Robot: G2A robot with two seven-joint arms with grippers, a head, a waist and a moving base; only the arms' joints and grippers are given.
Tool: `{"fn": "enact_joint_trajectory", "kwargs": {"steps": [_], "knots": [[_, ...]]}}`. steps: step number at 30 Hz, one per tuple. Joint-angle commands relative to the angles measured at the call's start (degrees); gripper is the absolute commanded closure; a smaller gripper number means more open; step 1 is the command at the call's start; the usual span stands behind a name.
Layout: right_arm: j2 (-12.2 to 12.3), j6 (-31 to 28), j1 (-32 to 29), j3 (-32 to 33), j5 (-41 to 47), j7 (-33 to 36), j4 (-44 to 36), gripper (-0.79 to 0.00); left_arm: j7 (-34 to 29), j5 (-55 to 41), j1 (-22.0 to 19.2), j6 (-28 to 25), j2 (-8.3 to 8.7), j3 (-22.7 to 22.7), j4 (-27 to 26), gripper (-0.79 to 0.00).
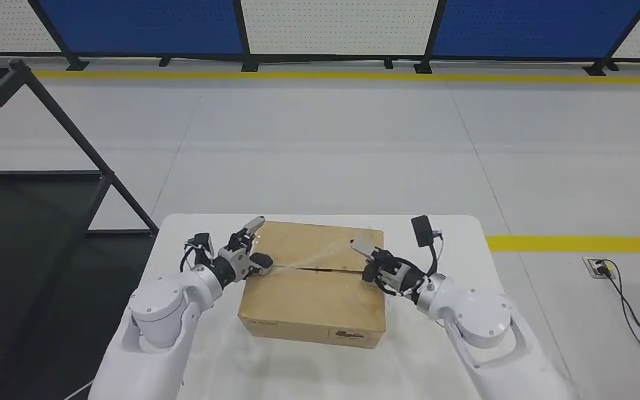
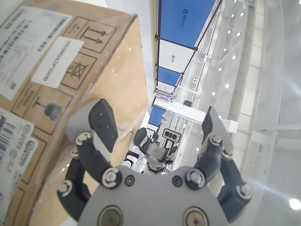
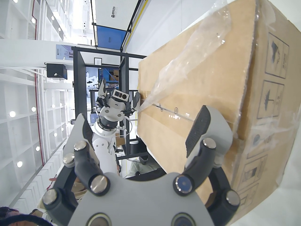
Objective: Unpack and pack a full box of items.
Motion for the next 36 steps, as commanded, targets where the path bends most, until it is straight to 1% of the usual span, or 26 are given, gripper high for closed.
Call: {"fn": "enact_joint_trajectory", "kwargs": {"steps": [1,11,15,18,22,28,29,36], "knots": [[-0.1,1.14,1.52,-0.34,0.03,0.16,0.41,-0.785,0.25,-0.5,0.41,-0.25,0.06,-0.19,-0.52,-0.785],[-0.12,1.76,1.95,-0.5,-0.35,-0.04,0.54,-0.785,0.34,-0.87,0.59,-0.38,0.08,-0.29,-0.79,-0.785],[-0.29,0.26,1.67,-0.69,2.36,0.74,0.35,-0.785,0.48,-0.88,0.74,-0.55,0.07,-0.29,-0.83,-0.785],[-0.91,1.83,4.33,-2.59,3.57,-0.84,1.52,-0.785,0.97,-1.24,1.58,-1.4,0.11,-0.12,-1.42,-0.785],[-2.34,5.34,9.97,-6.8,4.97,-4.32,4.81,-0.785,0.91,-1.52,1.89,-1.47,0.26,-0.24,-1.96,-0.785],[-5.47,9.03,19.07,-14.02,7.39,-11.34,14.02,-0.785,1.11,-2.23,2.55,-2.23,0.46,-0.5,-3.01,-0.785],[-5.77,9.37,19.93,-14.77,7.14,-12.03,15.06,-0.785,1.17,-2.37,2.62,-2.25,0.48,-0.53,-3.14,-0.785],[-5.77,9.37,19.93,-14.77,7.14,-12.03,15.06,-0.785,1.25,-2.51,2.66,-2.33,0.51,-0.58,-3.29,-0.785]]}}
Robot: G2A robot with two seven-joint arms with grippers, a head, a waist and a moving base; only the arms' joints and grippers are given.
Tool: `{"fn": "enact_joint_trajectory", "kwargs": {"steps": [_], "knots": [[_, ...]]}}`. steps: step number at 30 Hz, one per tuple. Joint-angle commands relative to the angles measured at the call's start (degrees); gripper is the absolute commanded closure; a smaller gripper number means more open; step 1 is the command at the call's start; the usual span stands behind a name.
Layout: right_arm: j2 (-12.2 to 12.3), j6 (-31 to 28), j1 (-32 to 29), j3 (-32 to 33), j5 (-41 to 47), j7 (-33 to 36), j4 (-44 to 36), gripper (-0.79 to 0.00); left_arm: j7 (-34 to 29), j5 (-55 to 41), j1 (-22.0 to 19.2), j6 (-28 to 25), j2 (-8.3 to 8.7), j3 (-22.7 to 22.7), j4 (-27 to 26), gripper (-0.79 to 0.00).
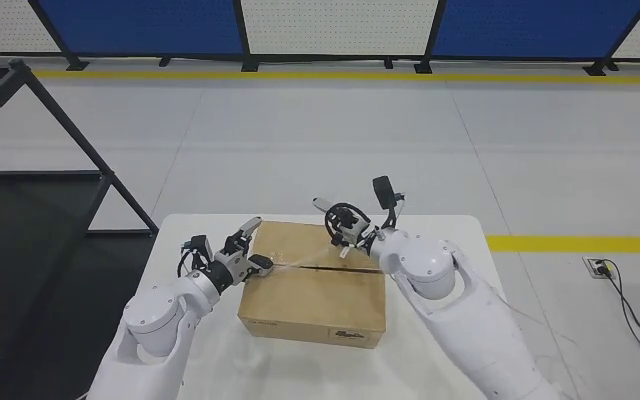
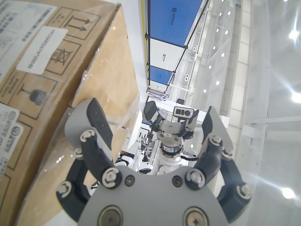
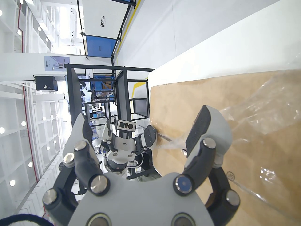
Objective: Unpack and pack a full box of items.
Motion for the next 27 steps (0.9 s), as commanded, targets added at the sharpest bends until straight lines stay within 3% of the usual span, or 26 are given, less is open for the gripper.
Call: {"fn": "enact_joint_trajectory", "kwargs": {"steps": [1,9,18,27], "knots": [[0.0,0.0,0.01,0.0,0.0,-0.01,0.01,-0.785,-0.01,0.01,0.0,0.01,0.0,0.0,0.0,-0.785],[-1.22,-1.26,0.03,0.39,5.75,-3.28,0.81,-0.785,0.7,-0.07,0.88,-0.8,0.01,0.22,-0.58,-0.785],[-4.6,3.62,5.53,-5.89,3.48,-13.09,7.77,-0.785,1.78,-1.27,0.91,-0.58,0.12,0.45,-0.44,-0.785],[-6.23,7.56,8.27,-7.6,1.75,-13.94,12.92,-0.785,2.29,-1.73,0.9,-0.73,0.24,0.94,-0.73,-0.785]]}}
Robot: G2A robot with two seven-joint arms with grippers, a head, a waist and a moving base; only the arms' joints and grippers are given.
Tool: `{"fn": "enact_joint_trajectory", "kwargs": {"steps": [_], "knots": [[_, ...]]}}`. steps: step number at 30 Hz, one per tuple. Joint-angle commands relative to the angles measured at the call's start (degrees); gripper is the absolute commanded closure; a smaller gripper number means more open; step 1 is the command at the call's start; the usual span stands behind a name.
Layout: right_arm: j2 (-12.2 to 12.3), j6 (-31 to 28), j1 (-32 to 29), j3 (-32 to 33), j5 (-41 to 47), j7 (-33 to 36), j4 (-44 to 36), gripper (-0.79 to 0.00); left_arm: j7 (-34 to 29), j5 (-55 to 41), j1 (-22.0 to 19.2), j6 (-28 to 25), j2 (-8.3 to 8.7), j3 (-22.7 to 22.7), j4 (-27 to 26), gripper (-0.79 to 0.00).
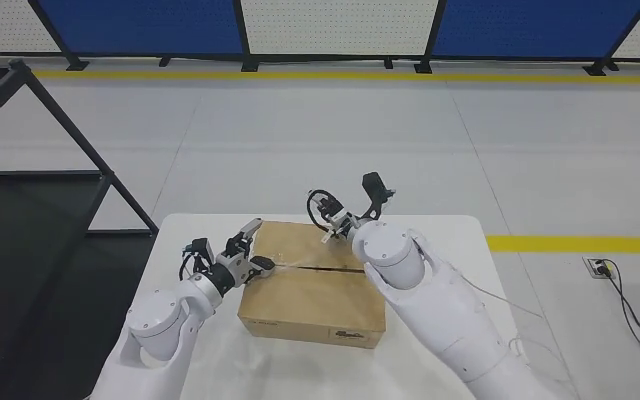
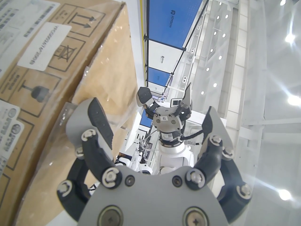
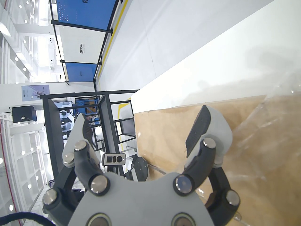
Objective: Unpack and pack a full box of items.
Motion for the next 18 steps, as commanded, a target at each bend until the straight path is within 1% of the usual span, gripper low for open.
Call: {"fn": "enact_joint_trajectory", "kwargs": {"steps": [1,8,12,18], "knots": [[-0.18,0.76,0.19,-0.05,-0.64,0.07,0.55,-0.785,0.04,0.04,0.02,-0.06,0.05,0.09,-0.08,-0.785],[0.3,3.65,-0.5,1.3,-3.68,3.23,-0.94,-0.785,0.36,-0.15,-0.15,0.0,0.18,0.36,0.11,-0.785],[1.39,5.57,-2.15,2.73,-6.38,7.72,-4.51,-0.785,0.55,-0.21,-0.41,-0.13,0.23,0.56,0.51,-0.785],[3.44,6.91,-6.14,6.18,-9.76,14.4,-11.77,-0.785,0.98,-0.54,-0.88,-0.17,0.25,1.01,0.84,-0.785]]}}
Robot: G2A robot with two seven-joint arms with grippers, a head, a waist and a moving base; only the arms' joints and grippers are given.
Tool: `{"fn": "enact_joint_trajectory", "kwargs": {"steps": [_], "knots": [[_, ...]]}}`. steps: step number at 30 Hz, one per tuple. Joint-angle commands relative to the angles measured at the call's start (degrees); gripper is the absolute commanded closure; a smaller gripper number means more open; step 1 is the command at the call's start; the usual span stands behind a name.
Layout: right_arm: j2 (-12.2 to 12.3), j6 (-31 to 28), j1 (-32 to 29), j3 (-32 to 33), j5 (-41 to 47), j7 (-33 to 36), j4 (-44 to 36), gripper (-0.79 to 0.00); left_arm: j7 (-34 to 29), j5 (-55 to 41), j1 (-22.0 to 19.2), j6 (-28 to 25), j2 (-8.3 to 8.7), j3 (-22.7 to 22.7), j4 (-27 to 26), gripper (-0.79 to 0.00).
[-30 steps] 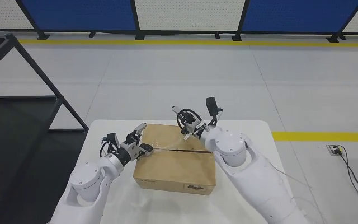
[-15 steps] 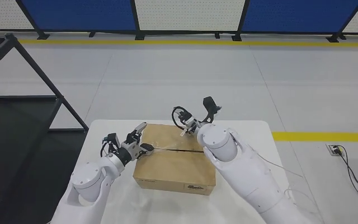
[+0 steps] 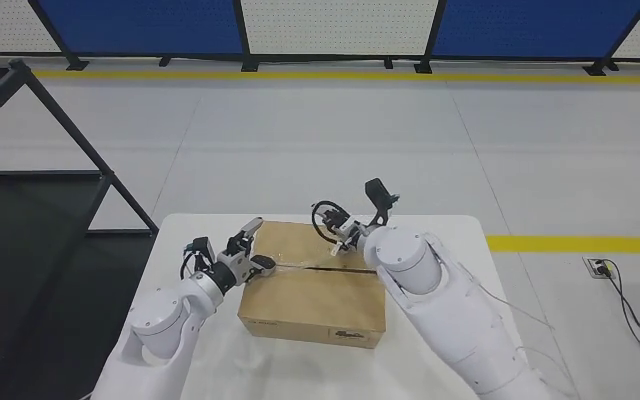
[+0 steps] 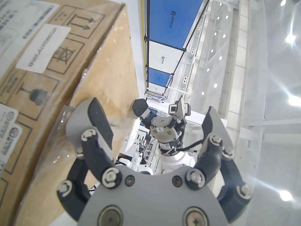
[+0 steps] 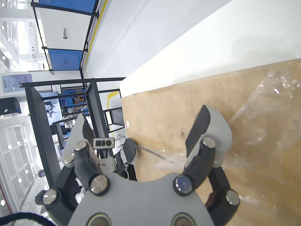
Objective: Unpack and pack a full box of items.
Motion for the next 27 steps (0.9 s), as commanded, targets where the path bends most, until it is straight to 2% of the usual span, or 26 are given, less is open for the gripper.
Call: {"fn": "enact_joint_trajectory", "kwargs": {"steps": [1,8,17,20,27], "knots": [[0.77,0.75,-1.54,1.25,-1.72,2.09,-2.73,-0.785,0.13,-0.07,-0.2,0.01,0.01,0.22,0.11,-0.785],[2.8,1.52,-5.95,4.55,-6.04,8.01,-9.48,-0.785,0.4,-0.08,-0.67,0.11,0.05,0.79,0.46,-0.785],[4.49,-3.08,-11.04,8.57,-5.79,14.94,-17.59,-0.785,0.67,-0.19,-1.14,0.24,0.15,1.23,0.78,-0.785],[4.41,-5.27,-11.86,9.57,-3.95,13.23,-18.69,-0.785,0.74,-0.23,-1.16,0.08,0.18,1.33,0.83,-0.785],[3.0,-6.03,-10.89,8.81,-1.18,1.82,-15.47,-0.785,0.85,-0.54,-1.12,-0.1,0.28,1.32,0.73,-0.785]]}}
